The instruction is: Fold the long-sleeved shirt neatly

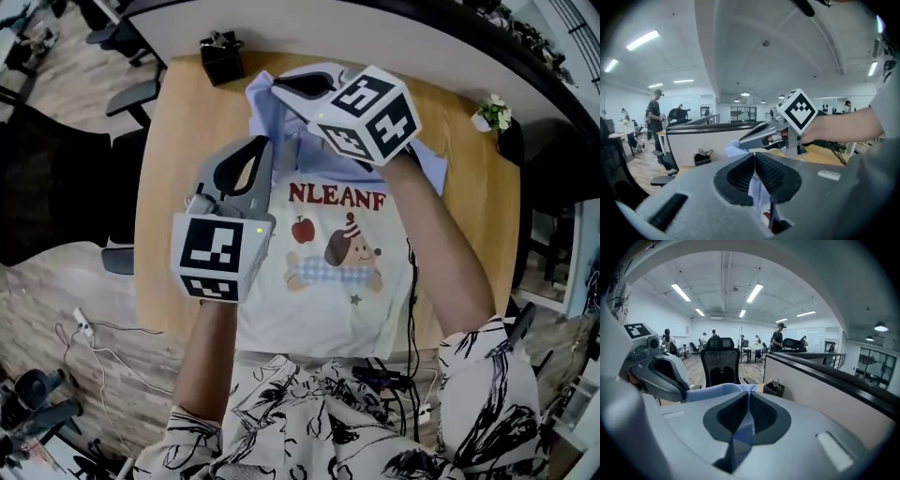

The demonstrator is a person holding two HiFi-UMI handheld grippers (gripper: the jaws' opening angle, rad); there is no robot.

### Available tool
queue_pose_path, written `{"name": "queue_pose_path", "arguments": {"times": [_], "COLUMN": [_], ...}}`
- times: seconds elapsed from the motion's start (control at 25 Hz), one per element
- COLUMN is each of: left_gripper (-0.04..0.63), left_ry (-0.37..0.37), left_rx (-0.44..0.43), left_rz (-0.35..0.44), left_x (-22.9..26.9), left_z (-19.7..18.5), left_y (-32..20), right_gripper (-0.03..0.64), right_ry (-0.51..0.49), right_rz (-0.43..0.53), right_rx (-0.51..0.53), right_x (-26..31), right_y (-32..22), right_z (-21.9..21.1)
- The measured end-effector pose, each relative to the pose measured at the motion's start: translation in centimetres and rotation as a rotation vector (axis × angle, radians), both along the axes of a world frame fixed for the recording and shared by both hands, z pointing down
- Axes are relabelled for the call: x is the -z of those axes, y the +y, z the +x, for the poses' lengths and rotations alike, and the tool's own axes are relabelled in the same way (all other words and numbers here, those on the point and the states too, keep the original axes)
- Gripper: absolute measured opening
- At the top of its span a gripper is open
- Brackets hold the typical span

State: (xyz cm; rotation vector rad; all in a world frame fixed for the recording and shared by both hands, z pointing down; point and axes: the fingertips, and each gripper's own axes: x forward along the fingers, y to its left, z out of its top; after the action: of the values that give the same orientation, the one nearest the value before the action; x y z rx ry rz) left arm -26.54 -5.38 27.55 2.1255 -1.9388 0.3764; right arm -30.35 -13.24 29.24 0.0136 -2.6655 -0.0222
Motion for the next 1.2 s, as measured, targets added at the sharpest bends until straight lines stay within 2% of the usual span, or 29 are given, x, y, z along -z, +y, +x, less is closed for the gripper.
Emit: {"name": "queue_pose_path", "arguments": {"times": [0.16,0.28,0.56,0.64,0.76,0.88,1.0,1.12,1.2], "left_gripper": [0.019,0.020,0.020,0.020,0.020,0.030,0.195,0.213,0.212], "left_ry": [-0.033,-0.053,-0.077,-0.071,-0.067,-0.042,0.063,0.142,0.147], "left_rx": [-0.073,-0.111,-0.209,-0.227,-0.240,-0.290,-0.313,-0.223,-0.172], "left_rz": [-0.102,-0.181,-0.323,-0.349,-0.372,-0.356,-0.284,-0.241,-0.269], "left_x": [-4.9,-9.5,-18.1,-19.8,-21.9,-22.8,-20.2,-17.3,-17.8], "left_z": [5.7,9.0,15.3,16.3,17.2,18.3,17.4,11.4,6.8], "left_y": [-2.2,-3.5,-5.9,-6.5,-7.4,-7.9,-7.2,-6.5,-6.7], "right_gripper": [0.028,0.029,0.041,0.053,0.107,0.132,0.161,0.193,0.199], "right_ry": [0.026,0.087,0.211,0.243,0.270,0.258,0.184,0.103,0.089], "right_rz": [-0.028,-0.028,-0.071,-0.096,-0.143,-0.162,-0.167,-0.152,-0.145], "right_rx": [-0.073,-0.134,-0.278,-0.299,-0.328,-0.406,-0.512,-0.562,-0.539], "right_x": [-4.8,-9.9,-18.9,-20.5,-22.1,-21.9,-19.2,-16.2,-15.6], "right_y": [-2.3,-3.9,-6.3,-6.8,-7.8,-9.0,-8.8,-5.6,-2.0], "right_z": [6.1,10.1,16.9,18.4,20.9,23.5,25.0,24.3,22.2]}}
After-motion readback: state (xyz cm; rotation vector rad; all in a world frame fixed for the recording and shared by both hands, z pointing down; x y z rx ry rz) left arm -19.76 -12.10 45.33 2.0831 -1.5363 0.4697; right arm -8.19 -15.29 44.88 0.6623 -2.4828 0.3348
